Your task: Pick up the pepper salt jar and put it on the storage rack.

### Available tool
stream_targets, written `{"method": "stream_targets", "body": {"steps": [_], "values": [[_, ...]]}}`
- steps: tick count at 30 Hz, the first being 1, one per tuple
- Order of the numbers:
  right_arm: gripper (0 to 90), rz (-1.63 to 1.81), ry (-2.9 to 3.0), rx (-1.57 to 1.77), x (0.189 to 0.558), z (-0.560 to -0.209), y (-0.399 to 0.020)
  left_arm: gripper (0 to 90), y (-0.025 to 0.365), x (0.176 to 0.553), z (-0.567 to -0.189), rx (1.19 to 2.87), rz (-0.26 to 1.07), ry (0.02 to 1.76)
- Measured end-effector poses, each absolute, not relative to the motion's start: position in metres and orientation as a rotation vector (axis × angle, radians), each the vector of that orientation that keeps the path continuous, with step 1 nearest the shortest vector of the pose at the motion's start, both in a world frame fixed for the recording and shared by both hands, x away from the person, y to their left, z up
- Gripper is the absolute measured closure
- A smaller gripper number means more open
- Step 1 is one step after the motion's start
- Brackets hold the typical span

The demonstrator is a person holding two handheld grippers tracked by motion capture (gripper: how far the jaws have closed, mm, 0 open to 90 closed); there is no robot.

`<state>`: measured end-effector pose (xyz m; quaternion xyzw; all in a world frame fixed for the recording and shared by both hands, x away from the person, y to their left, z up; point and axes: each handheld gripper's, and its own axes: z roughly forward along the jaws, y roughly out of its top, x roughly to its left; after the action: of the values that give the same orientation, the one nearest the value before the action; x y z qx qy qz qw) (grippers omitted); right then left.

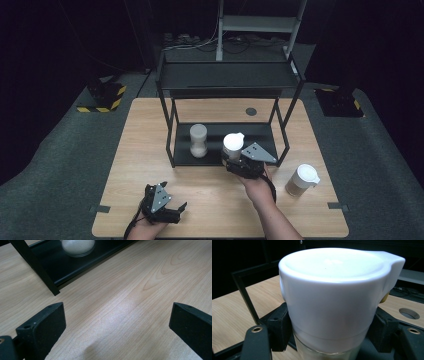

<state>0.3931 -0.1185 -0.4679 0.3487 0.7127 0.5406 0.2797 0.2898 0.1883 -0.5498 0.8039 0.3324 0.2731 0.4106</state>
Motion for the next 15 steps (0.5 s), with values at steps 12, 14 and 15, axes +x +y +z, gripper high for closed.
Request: {"method": "stream_targets", "body": {"steps": [12,14,15], "values": [[30.3,1.439,1.910,0.954,0.403,-0.473,-0.113,1.1,0.189,0.290,-0.550,2.016,0.681,0.840],[30.3,1.439,1.910,0.954,0.404,-0.474,-0.112,1.1,0.189,0.290,-0.550,2.016,0.679,0.840],[30.3,1.439,1.910,0.952,0.406,-0.475,-0.111,1.1,0.189,0.290,-0.550,2.015,0.677,0.840]]}}
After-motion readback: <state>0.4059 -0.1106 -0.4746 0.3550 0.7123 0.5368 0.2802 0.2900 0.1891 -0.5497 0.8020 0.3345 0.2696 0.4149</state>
